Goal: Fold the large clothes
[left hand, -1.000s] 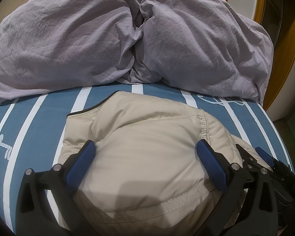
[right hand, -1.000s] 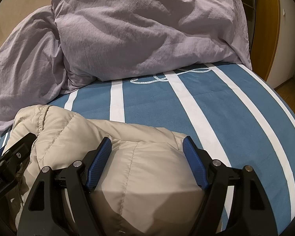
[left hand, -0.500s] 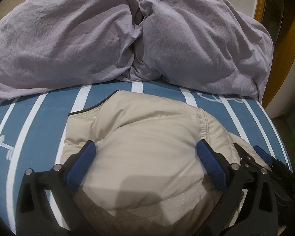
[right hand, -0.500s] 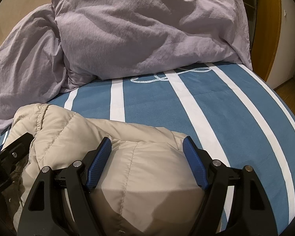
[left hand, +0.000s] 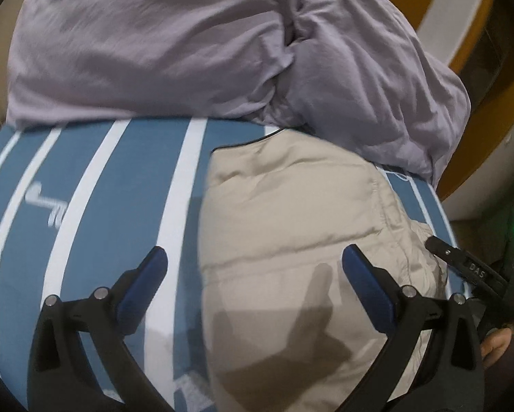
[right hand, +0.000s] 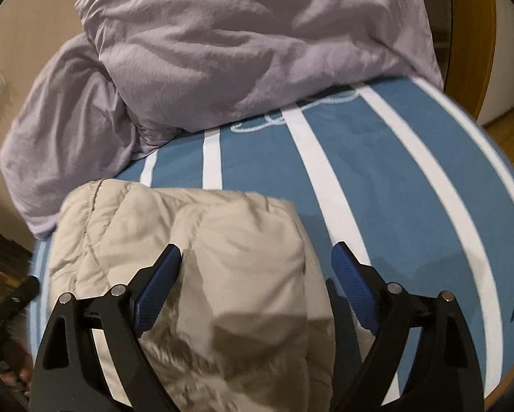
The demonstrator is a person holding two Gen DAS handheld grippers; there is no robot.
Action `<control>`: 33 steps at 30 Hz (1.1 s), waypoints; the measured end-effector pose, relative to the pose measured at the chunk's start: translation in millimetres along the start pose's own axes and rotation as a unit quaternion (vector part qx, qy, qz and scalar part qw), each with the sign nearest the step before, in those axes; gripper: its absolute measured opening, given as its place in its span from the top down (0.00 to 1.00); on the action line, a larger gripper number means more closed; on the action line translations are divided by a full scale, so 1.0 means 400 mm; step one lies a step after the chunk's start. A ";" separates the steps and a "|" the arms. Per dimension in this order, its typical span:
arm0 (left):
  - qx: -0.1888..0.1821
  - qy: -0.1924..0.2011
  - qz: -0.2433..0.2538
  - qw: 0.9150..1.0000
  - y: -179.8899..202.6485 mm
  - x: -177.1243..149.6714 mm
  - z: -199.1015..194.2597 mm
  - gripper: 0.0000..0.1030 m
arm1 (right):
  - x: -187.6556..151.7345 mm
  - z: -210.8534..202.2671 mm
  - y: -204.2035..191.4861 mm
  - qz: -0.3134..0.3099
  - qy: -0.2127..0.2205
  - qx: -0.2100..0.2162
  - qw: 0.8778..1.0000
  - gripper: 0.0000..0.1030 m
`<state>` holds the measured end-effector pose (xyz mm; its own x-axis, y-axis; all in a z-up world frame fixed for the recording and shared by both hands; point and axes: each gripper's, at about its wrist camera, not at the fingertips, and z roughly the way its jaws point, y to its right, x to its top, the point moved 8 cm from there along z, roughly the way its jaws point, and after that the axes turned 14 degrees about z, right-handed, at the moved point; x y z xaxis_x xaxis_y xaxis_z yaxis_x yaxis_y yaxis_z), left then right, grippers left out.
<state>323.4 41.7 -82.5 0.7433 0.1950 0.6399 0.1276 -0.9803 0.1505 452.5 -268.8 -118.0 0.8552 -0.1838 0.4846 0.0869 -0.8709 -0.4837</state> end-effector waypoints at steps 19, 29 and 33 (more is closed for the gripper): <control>-0.135 -0.061 -0.094 0.985 -0.023 -0.104 0.081 0.02 | -0.095 0.075 0.084 0.147 -0.186 0.143 0.961 0.01; -0.227 -0.066 -0.157 0.959 -0.020 -0.102 0.143 0.02 | -0.124 0.112 0.053 0.160 -0.222 0.181 0.945 0.01; -0.249 -0.069 -0.176 0.950 -0.020 -0.094 0.160 0.02 | -0.124 0.114 0.050 0.162 -0.225 0.190 0.942 0.01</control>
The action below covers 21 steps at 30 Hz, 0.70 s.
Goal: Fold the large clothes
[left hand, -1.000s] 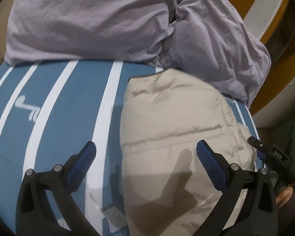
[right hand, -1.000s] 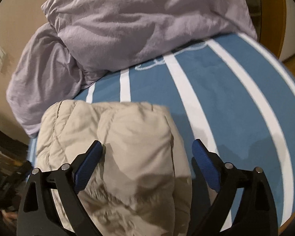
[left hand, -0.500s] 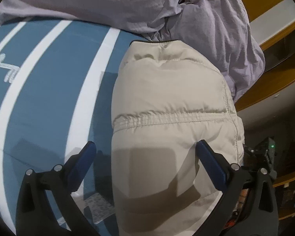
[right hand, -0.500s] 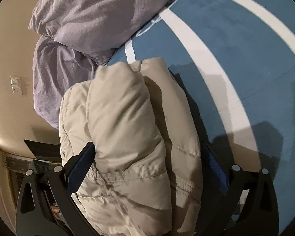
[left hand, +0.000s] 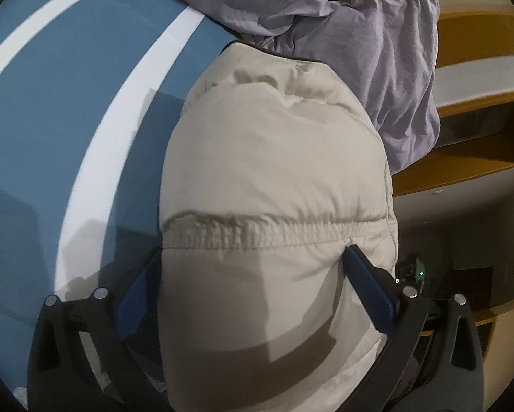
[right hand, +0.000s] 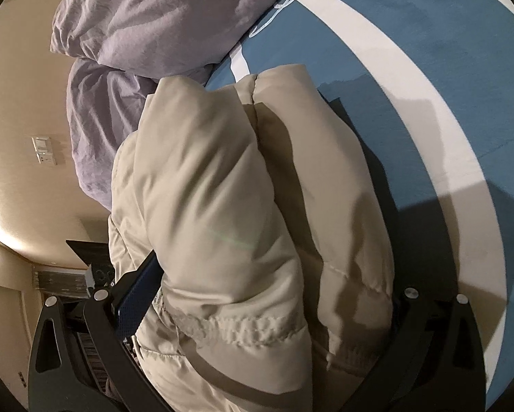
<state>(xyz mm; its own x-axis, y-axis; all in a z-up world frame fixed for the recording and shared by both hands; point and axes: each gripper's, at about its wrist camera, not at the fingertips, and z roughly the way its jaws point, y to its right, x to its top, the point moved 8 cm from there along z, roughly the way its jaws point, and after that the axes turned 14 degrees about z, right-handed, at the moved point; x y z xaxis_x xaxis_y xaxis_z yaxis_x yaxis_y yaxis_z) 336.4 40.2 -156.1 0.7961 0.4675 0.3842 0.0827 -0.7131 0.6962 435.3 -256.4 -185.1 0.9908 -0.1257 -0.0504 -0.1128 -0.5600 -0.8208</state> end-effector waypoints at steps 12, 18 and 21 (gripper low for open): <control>-0.009 0.017 -0.015 1.000 -0.003 0.083 -0.060 0.22 | 0.003 0.034 -0.076 -0.012 -0.021 0.045 0.999 0.23; 0.028 0.049 -0.016 0.998 -0.055 0.181 -0.133 0.23 | 0.000 0.137 -0.199 -0.046 -0.047 0.056 0.996 0.25; 0.048 0.065 -0.013 0.997 -0.083 0.232 -0.164 0.23 | 0.007 0.176 -0.248 -0.059 -0.054 0.058 0.995 0.25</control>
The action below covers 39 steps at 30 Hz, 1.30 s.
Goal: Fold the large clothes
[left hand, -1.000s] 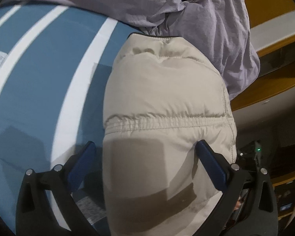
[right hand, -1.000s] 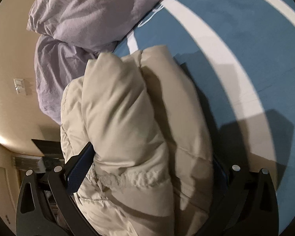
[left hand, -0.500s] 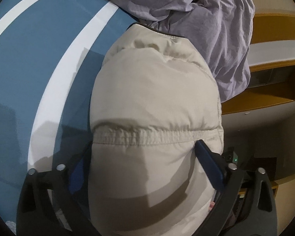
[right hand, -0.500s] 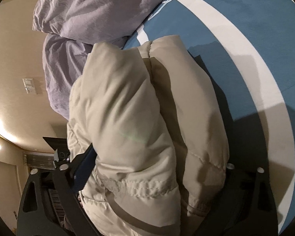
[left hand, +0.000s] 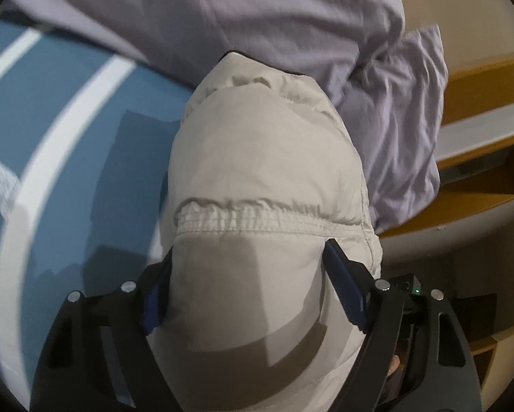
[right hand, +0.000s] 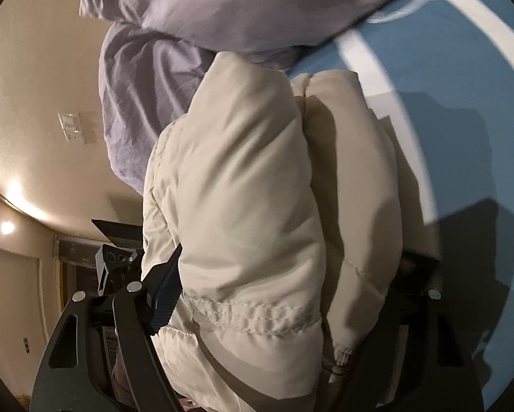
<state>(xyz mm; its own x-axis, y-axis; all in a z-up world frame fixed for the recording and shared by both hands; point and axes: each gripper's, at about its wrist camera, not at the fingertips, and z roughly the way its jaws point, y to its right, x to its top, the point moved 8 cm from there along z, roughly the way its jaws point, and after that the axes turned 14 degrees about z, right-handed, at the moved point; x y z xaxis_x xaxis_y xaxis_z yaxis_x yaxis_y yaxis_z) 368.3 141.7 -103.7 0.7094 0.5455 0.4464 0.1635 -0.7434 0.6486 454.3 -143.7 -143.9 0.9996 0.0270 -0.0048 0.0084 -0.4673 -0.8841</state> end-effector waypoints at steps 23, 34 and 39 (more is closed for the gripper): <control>0.185 0.066 0.121 0.973 -0.012 0.135 -0.067 0.13 | 0.089 -0.093 -0.070 -0.048 0.135 -0.117 0.983 0.16; 0.228 0.067 0.236 0.942 0.131 0.119 0.036 0.13 | 0.057 0.042 -0.266 -0.267 0.221 -0.210 0.914 0.25; 0.246 0.070 0.258 0.931 0.121 0.106 0.059 0.09 | 0.063 0.094 -0.243 -0.306 0.243 -0.245 0.887 0.35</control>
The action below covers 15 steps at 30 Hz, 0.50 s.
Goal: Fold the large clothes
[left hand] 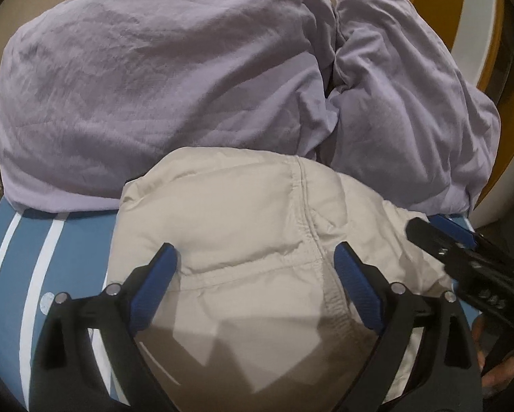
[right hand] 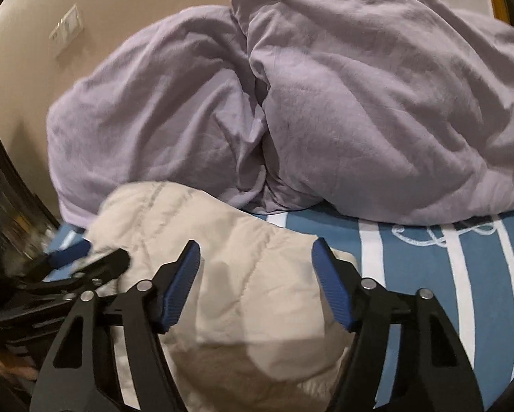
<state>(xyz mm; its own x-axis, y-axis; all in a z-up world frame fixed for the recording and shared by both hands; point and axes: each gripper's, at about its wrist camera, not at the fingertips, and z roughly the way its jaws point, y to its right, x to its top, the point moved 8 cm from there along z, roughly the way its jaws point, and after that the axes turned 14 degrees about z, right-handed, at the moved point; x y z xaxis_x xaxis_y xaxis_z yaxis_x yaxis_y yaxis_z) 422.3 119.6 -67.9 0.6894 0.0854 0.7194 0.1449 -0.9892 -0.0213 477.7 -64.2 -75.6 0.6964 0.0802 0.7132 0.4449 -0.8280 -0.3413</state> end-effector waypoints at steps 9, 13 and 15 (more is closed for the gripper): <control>0.004 0.012 0.022 1.000 0.011 -0.019 0.025 0.05 | -0.047 0.042 0.014 -0.014 0.018 -0.014 1.000 0.37; 0.005 0.012 0.027 1.000 0.017 -0.021 0.038 0.03 | -0.060 0.050 0.025 -0.008 0.017 -0.012 1.000 0.37; 0.005 0.013 0.030 0.999 0.019 -0.022 0.042 0.03 | -0.066 0.057 0.031 -0.005 0.017 -0.013 1.000 0.36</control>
<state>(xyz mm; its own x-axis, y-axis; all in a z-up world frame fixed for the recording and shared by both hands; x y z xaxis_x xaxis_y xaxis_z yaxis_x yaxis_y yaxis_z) 429.3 113.4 -86.2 0.6777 0.0235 0.7349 0.1122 -0.9911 -0.0718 477.6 -63.8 -112.5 0.6715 0.0700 0.7376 0.4376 -0.8409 -0.3186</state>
